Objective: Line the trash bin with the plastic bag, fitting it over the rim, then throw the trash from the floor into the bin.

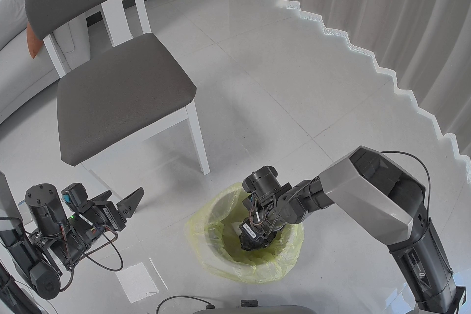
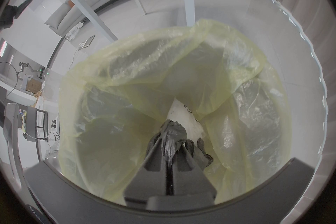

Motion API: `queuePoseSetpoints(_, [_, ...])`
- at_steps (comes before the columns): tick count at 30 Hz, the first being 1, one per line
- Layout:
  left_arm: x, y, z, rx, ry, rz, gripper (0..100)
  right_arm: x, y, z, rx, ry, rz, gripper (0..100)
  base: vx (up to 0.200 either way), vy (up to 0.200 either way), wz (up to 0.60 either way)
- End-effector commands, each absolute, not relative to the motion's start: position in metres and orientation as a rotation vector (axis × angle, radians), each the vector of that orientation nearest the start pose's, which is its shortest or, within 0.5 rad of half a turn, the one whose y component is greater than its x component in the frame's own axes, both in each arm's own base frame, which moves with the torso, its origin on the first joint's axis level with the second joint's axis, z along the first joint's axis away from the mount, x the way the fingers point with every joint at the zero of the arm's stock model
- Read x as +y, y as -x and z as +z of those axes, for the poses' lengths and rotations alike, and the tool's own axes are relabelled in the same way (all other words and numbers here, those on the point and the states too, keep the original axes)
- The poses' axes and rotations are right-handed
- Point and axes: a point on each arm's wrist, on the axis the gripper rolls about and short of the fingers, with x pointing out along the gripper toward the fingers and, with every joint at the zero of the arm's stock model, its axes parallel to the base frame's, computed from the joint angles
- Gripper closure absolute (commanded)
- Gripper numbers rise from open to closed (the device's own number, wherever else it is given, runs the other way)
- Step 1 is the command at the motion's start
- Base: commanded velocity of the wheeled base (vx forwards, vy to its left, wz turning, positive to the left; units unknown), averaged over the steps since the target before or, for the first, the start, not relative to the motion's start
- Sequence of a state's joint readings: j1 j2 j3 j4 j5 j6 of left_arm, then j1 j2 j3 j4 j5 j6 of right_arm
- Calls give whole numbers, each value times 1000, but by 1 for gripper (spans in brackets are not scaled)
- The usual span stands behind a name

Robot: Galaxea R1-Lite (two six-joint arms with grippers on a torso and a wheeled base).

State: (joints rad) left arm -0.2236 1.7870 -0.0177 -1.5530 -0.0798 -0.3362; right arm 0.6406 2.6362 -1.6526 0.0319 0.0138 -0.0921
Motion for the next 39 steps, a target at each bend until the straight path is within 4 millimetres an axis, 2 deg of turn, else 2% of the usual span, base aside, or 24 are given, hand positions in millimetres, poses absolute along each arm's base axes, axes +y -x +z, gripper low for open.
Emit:
queuePoseSetpoints(1, [-45,-196,84,266,319,-257,0,289,-384,-51,952,402,647,0,0,0,0])
queuePoseSetpoints(11, [-46,-196,83,271,318,-257,0,291,-383,-51,947,404,647,0,0,0,0])
queuePoseSetpoints(16, [-47,-196,81,281,316,-265,0,290,-380,-43,940,396,643,0,0,0,0])
queuePoseSetpoints(17, [-51,-197,77,307,311,-280,0,288,-377,-26,921,387,643,0,0,0,0])
queuePoseSetpoints(18, [-51,-197,77,307,311,-280,0,288,-377,-26,921,387,643,0,0,0,0])
queuePoseSetpoints(19, [-61,-199,66,363,295,-309,0,284,-372,-10,902,380,645,0,0,0,0])
queuePoseSetpoints(22, [-68,-208,45,448,258,-317,0,278,-365,13,871,369,647,0,0,0,0])
queuePoseSetpoints(27, [-79,-240,7,513,154,-331,0,260,-344,58,816,346,642,0,0,0,0])
queuePoseSetpoints(28, [-80,-243,3,520,141,-333,0,257,-342,63,810,341,637,0,0,0,0])
queuePoseSetpoints(33, [-88,-266,-44,581,-2,-359,0,232,-329,97,750,285,587,0,0,0,0])
queuePoseSetpoints(35, [-96,-273,-55,579,-21,-378,0,217,-323,113,730,263,560,0,0,0,0])
queuePoseSetpoints(36, [-96,-273,-56,579,-21,-379,0,216,-322,114,730,261,557,0,0,0,0])
queuePoseSetpoints(39, [-105,-281,-62,560,-25,-399,0,192,-315,132,706,237,521,0,0,0,0])
